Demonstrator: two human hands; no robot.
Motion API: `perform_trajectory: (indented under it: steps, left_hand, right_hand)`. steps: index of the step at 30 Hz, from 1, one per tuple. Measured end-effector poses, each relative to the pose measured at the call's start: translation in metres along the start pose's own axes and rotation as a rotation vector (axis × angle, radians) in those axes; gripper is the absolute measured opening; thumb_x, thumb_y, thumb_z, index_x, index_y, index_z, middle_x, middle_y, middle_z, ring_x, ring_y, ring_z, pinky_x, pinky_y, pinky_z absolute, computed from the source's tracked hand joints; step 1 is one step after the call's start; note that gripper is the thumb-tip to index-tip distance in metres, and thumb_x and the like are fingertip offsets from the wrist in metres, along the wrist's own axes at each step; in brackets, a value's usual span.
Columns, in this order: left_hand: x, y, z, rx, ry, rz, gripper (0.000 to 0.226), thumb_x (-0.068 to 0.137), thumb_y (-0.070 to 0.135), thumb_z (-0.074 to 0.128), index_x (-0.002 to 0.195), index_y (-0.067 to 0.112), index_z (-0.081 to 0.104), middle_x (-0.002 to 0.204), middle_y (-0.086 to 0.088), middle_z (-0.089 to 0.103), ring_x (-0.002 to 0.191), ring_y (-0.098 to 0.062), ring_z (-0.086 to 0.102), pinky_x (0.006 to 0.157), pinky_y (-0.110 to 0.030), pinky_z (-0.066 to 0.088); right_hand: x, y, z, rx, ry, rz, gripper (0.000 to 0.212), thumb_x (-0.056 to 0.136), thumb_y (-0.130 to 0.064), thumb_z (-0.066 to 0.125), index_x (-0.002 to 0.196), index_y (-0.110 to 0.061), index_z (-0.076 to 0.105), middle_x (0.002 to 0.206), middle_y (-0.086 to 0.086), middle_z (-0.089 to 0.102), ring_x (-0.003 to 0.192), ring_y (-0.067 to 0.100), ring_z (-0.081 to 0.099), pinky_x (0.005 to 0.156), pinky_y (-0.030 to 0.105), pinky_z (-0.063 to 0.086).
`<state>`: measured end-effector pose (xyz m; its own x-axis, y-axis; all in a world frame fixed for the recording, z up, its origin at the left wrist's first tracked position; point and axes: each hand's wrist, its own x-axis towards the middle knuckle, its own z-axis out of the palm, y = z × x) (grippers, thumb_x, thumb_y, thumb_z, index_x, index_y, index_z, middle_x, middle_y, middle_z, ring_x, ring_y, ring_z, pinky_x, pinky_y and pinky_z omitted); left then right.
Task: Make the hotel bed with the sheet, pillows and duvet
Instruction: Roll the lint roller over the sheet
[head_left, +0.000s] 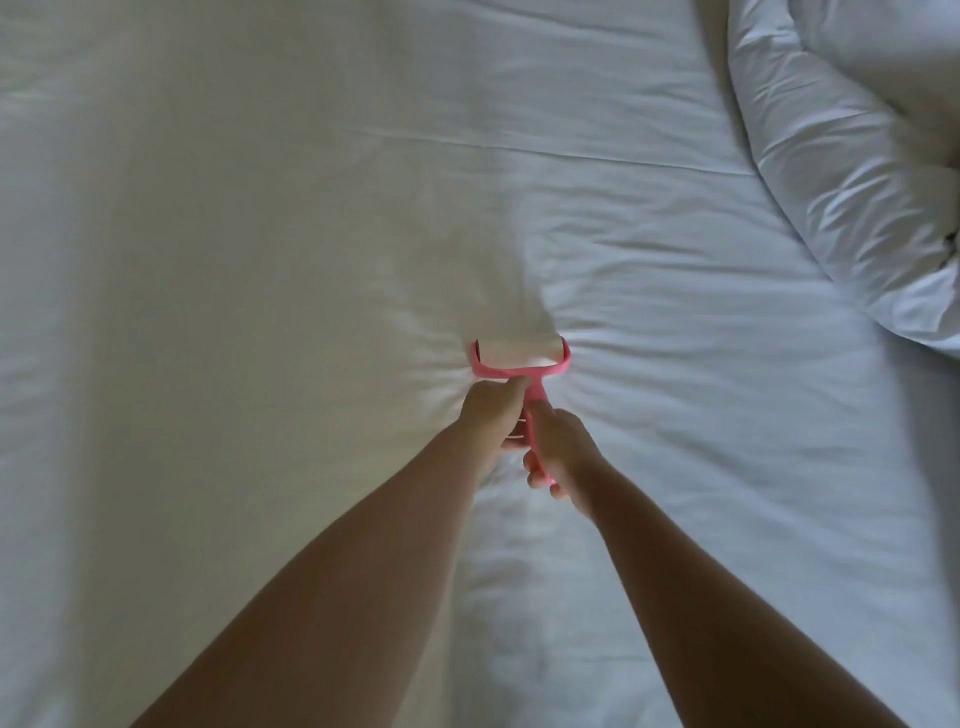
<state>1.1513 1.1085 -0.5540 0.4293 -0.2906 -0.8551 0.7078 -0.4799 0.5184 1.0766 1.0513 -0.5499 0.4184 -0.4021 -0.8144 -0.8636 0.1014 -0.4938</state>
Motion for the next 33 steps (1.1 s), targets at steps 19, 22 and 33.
perform_trajectory:
  steps: [19,22,33]
  left_hand:
    - [0.137,0.19,-0.029,0.017,0.094,0.054,0.014,0.072,0.009,0.061,0.059,0.008,0.065,0.091,-0.015,0.074,0.095,-0.033,0.07,0.088,-0.049,0.055]
    - [0.157,0.217,-0.032,0.008,0.124,0.116,0.013,0.074,0.012,0.063,0.061,0.008,0.064,0.091,-0.017,0.074,0.094,-0.035,0.07,0.085,-0.052,0.055]
    - [0.14,0.201,-0.018,0.011,0.088,0.062,0.022,0.086,0.014,0.05,0.066,0.01,0.061,0.088,-0.008,0.073,0.084,-0.022,0.063,0.093,-0.038,0.053]
  right_hand:
    - [0.136,-0.181,-0.024,0.013,-0.054,-0.061,0.055,0.1,-0.057,0.015,0.095,-0.016,0.052,0.051,-0.002,0.044,0.037,0.012,0.032,0.032,0.011,0.02]
    - [0.153,-0.21,-0.029,0.005,-0.062,-0.087,0.055,0.1,-0.058,0.015,0.086,-0.018,0.05,0.034,-0.012,0.045,0.03,0.009,0.029,0.032,0.01,0.016]
    - [0.157,-0.181,-0.035,-0.053,-0.064,-0.068,0.051,0.093,-0.061,0.022,0.097,-0.021,0.053,0.056,-0.001,0.041,0.038,0.012,0.031,0.037,0.017,0.02]
